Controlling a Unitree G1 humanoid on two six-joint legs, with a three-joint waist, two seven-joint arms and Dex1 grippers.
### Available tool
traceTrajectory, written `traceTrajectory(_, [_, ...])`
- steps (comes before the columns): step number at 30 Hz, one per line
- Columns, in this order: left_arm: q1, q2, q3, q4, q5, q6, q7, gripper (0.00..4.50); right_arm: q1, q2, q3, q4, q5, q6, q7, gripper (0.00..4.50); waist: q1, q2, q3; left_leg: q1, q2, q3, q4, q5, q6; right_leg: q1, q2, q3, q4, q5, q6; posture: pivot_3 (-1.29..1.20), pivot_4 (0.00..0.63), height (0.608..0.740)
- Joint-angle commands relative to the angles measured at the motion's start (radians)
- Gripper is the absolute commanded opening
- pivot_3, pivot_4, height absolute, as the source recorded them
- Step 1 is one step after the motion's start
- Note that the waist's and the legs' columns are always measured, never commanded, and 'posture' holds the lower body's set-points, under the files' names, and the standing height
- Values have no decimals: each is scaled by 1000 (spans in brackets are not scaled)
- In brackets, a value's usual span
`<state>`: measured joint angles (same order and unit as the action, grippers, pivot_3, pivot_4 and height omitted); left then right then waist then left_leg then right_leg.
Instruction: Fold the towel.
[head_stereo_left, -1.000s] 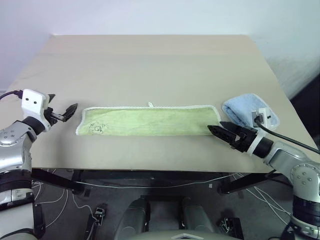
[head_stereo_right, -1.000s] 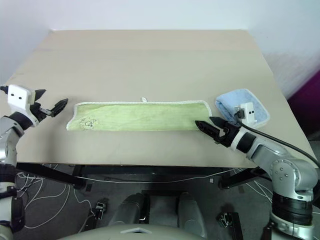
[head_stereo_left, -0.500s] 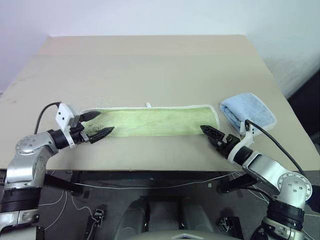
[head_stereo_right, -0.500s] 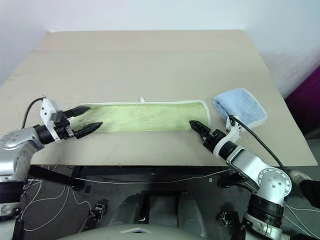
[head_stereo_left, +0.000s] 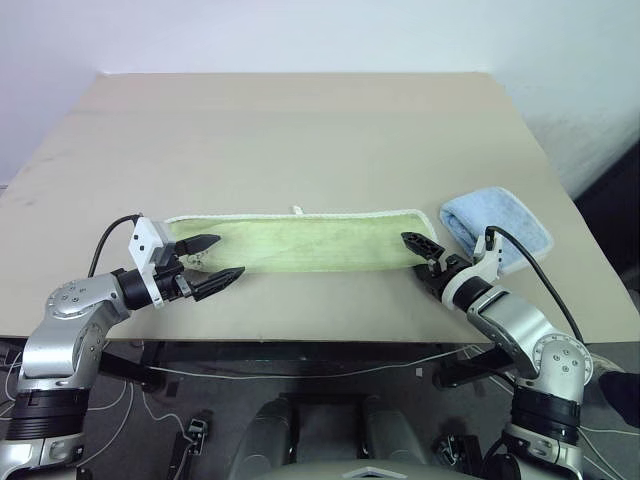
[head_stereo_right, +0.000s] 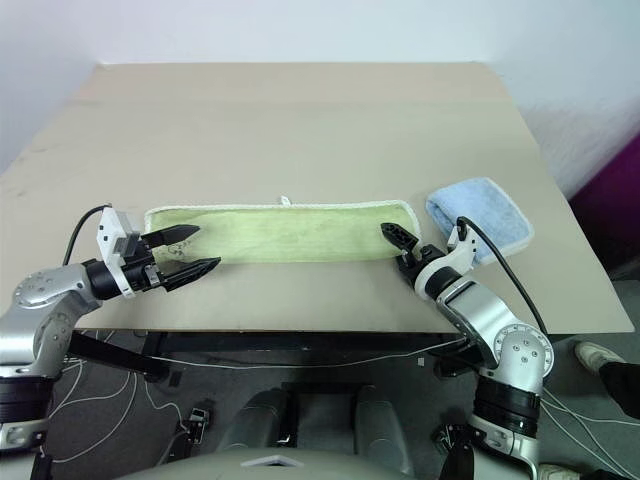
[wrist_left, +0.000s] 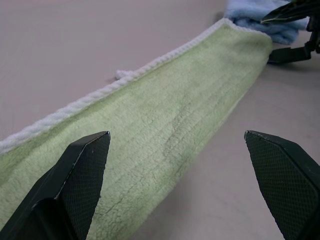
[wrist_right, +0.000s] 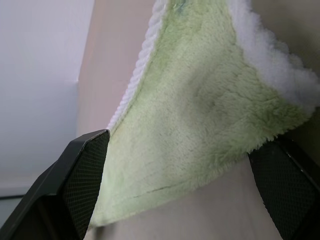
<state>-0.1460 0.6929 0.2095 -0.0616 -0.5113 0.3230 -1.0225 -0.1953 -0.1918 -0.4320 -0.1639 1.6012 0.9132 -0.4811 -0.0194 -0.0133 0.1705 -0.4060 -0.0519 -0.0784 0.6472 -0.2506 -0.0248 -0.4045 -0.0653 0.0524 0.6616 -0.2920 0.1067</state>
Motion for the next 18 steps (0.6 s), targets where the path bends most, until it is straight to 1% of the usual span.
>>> traceTrajectory(1, [1, -7, -2, -29, -7, -9, 1, 4500, 19, -5, -25, 17, -18, -76, -61, 3654, 5, 0, 0, 0, 0, 0, 0, 0, 0, 0, 0, 0, 0, 0, 0, 0, 150, 740])
traceTrajectory(9, [-33, -31, -37, -7, 6, -20, 0, 4500, 33, -12, -27, 16, -14, -150, -44, 879, 4, 0, 0, -1, -1, 0, 0, 0, 0, -1, 0, 0, 0, 0, 0, 0, 150, 740])
traceTrajectory(11, [-38, -35, -42, -1, 9, -23, 0, 4500, 38, -19, -29, 20, -18, -162, -32, 255, 4, 0, 0, -1, -1, 0, 0, 0, 0, 0, 0, 0, -1, 0, 0, 0, 150, 740])
traceTrajectory(12, [-40, -37, -44, 2, 10, -25, 0, 4500, 40, -22, -29, 20, -21, -166, -26, 18, 5, -1, -1, 0, -1, 0, 0, 0, 0, 1, 0, 0, -1, 0, 0, 0, 150, 740])
traceTrajectory(18, [-46, -58, -57, 14, 22, -36, 0, 4500, 48, -34, -39, -2, -8, -196, 10, 18, 7, -1, -1, 0, -1, -1, 0, 0, 0, 1, 0, -1, -2, 0, 0, 0, 150, 740])
